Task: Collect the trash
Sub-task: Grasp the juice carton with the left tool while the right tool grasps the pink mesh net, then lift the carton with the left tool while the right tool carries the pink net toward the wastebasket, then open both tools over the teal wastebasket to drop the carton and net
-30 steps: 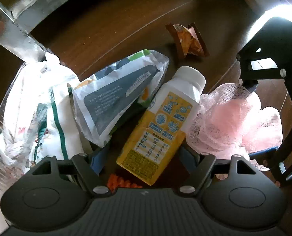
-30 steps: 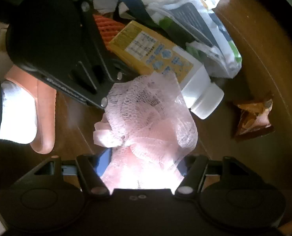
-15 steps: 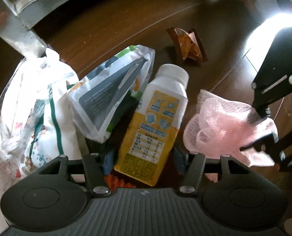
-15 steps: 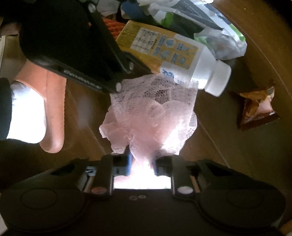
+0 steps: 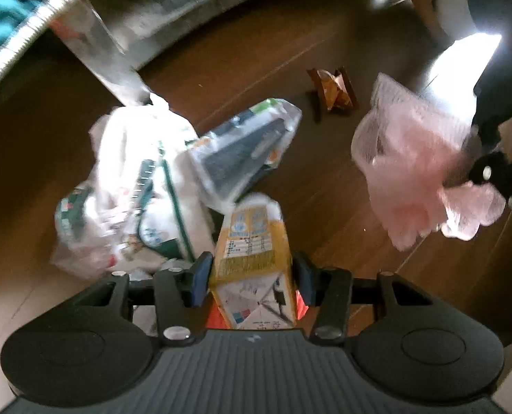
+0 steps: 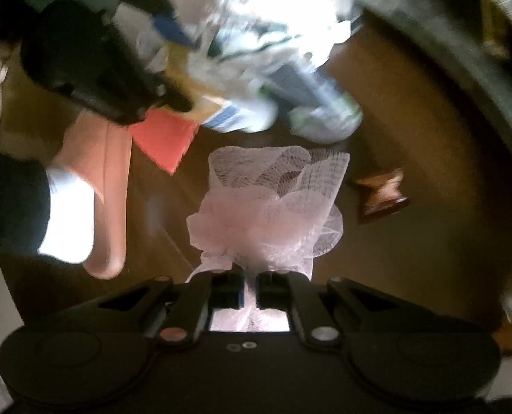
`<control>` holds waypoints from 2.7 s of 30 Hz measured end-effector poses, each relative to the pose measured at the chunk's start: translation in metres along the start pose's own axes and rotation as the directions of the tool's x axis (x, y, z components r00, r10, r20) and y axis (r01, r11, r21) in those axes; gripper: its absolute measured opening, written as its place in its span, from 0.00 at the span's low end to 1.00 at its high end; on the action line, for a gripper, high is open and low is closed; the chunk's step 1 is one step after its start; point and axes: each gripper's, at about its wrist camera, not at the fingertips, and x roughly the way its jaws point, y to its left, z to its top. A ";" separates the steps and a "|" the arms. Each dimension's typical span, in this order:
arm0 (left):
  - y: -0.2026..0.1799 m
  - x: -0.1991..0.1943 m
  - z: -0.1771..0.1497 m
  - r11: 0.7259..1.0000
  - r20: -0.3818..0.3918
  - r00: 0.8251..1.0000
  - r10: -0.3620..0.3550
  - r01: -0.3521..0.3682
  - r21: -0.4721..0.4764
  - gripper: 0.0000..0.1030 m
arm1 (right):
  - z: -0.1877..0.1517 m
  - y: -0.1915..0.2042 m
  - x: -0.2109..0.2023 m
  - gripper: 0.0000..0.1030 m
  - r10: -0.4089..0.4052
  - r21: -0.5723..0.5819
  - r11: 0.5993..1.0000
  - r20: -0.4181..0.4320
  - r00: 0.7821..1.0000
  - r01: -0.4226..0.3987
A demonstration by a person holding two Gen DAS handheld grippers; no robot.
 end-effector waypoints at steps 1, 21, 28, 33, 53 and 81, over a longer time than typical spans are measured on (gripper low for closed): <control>0.001 -0.011 0.000 1.000 0.005 1.000 0.010 -0.010 0.002 0.47 | -0.002 0.001 -0.006 0.04 -0.011 0.010 1.000 0.014 1.000 0.011; -0.034 -0.268 0.026 0.916 0.327 0.867 0.376 -0.296 -0.269 0.47 | -0.026 -0.001 -0.241 0.03 -0.230 0.227 0.965 0.471 0.852 0.135; -0.052 -0.354 0.020 0.855 0.432 0.796 0.423 -0.192 -0.483 0.47 | -0.056 0.006 -0.328 0.03 -0.300 0.279 0.948 0.620 0.725 0.153; -0.066 -0.405 0.018 0.824 0.483 0.757 0.440 -0.128 -0.551 0.47 | -0.075 0.020 -0.376 0.02 -0.336 0.289 0.940 0.685 0.647 0.183; -0.082 -0.577 0.090 0.815 0.682 0.521 0.513 -0.047 -0.577 0.47 | -0.071 -0.023 -0.563 0.02 -0.467 0.389 0.879 0.819 0.333 0.276; -0.013 -0.506 0.273 0.848 0.607 0.667 0.431 -0.069 -0.526 0.47 | 0.047 -0.170 -0.539 0.04 -0.443 0.398 0.894 0.711 0.547 0.206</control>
